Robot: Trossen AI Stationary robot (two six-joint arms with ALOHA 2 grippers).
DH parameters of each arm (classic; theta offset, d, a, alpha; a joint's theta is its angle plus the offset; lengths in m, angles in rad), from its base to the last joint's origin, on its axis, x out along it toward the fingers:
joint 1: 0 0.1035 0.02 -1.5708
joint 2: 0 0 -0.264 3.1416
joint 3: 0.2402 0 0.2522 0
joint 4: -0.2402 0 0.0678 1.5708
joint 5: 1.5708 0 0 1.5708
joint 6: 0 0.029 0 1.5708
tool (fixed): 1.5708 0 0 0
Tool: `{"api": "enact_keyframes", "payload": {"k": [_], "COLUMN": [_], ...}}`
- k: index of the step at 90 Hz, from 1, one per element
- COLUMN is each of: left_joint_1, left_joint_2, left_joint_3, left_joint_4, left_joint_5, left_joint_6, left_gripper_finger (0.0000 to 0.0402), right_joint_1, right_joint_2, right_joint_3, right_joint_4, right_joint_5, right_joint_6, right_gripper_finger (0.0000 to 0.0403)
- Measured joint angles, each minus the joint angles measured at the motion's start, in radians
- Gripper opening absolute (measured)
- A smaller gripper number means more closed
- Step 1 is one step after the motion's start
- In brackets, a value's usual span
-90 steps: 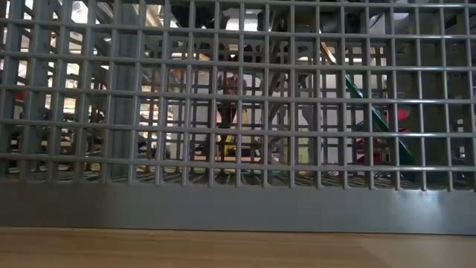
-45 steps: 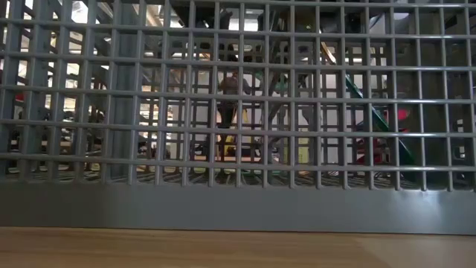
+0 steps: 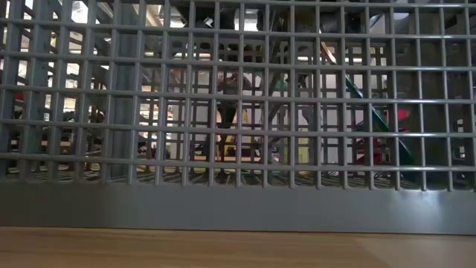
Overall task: Sort silverware
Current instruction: Put the middle green spoon into the gray cutlery rack
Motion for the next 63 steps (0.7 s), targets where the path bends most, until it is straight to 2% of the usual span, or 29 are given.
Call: {"api": "enact_keyframes", "payload": {"k": [17, 36, 63], "left_joint_1": [-0.015, -0.052, -0.059], "left_joint_2": [-0.059, -0.2, -0.372], "left_joint_3": [-0.002, 0.001, -0.015], "left_joint_4": [0.06, 0.091, 0.082], "left_joint_5": [-0.008, 0.011, 0.11], "left_joint_6": [-0.049, -0.222, -0.421], "left_gripper_finger": [0.0138, 0.0163, 0.0163], "right_joint_1": [-0.007, -0.037, -0.011], "right_joint_2": [-0.037, -0.139, -0.365], "right_joint_3": [0.001, -0.102, -0.402], "right_joint_4": [-0.017, -0.036, 0.362], "right_joint_5": [0.038, 0.171, 0.211], "right_joint_6": [-0.004, 0.009, 0.127], "right_gripper_finger": [0.0, 0.0, 0.0]}}
